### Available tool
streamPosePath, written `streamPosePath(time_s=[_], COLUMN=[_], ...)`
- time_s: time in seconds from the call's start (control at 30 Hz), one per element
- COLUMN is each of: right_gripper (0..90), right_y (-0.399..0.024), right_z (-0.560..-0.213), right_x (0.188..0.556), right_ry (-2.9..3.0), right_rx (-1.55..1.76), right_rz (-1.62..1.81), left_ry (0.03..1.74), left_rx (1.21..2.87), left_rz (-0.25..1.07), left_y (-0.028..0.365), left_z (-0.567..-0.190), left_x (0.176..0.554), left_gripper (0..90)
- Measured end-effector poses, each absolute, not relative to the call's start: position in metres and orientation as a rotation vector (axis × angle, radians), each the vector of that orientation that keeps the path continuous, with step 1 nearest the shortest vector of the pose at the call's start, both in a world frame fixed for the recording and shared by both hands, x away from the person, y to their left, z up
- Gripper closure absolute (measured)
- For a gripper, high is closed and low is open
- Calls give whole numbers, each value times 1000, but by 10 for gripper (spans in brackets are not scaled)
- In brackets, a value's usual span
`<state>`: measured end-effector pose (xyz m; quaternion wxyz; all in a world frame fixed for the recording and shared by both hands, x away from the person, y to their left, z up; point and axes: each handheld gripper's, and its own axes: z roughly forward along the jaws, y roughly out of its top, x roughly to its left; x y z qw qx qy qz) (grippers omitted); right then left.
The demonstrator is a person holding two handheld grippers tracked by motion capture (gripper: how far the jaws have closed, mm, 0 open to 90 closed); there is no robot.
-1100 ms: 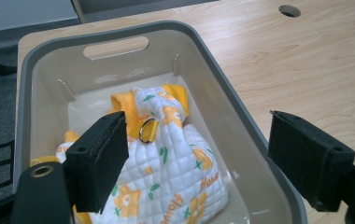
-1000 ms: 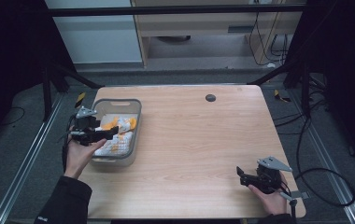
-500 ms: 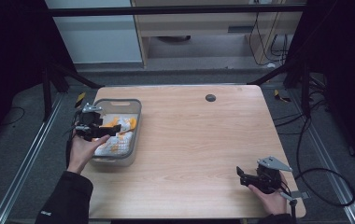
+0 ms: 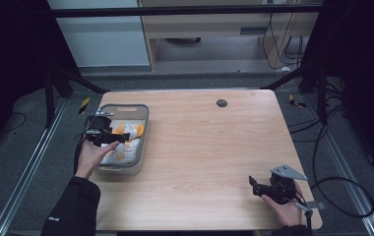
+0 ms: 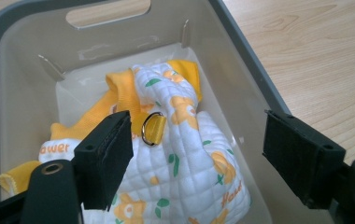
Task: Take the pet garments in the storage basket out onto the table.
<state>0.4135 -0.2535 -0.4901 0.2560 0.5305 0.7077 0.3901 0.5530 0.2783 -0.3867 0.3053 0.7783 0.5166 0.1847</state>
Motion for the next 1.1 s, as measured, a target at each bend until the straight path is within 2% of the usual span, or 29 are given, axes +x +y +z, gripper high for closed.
streamPosePath(time_s=[0.63,1.1], right_gripper=[104,107], right_y=[-253,-253], right_z=[-490,-490], right_x=[414,414], right_ry=[1930,1934], right_rx=[1447,1442], right_rz=[1065,1063], left_ry=[1433,1463], left_rx=[2115,2152], left_rz=[454,424], left_y=[275,272], left_z=[-402,-413], left_x=[567,571], left_gripper=[283,370])
